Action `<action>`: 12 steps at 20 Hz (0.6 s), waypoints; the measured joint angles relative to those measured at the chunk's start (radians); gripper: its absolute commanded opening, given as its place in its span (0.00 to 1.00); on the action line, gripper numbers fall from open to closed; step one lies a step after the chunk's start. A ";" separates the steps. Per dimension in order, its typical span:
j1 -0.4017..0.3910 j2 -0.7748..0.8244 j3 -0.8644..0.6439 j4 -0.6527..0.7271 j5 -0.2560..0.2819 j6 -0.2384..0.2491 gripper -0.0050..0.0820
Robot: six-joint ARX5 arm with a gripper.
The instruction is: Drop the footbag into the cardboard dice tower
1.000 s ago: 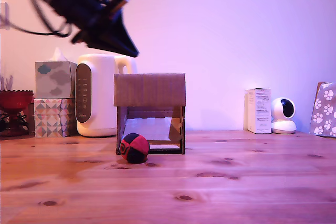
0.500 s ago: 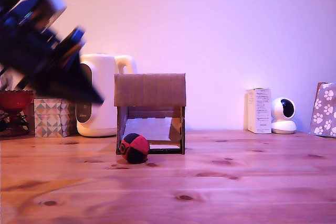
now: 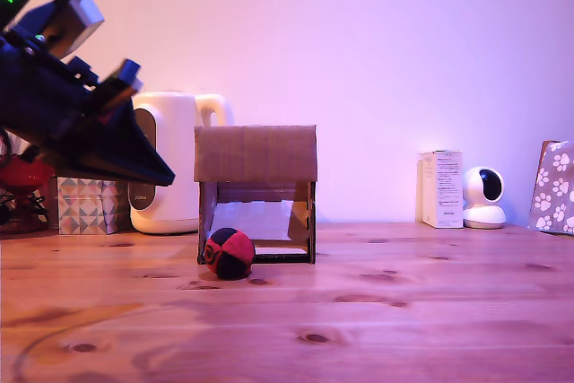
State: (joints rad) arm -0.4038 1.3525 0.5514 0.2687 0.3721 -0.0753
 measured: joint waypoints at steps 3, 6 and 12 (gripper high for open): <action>0.000 0.046 0.000 0.099 0.000 0.000 0.03; 0.000 0.102 0.000 0.214 -0.007 0.000 0.03; 0.000 0.238 0.000 0.368 -0.042 0.000 0.06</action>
State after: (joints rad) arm -0.4042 1.5909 0.5518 0.6369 0.3305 -0.0757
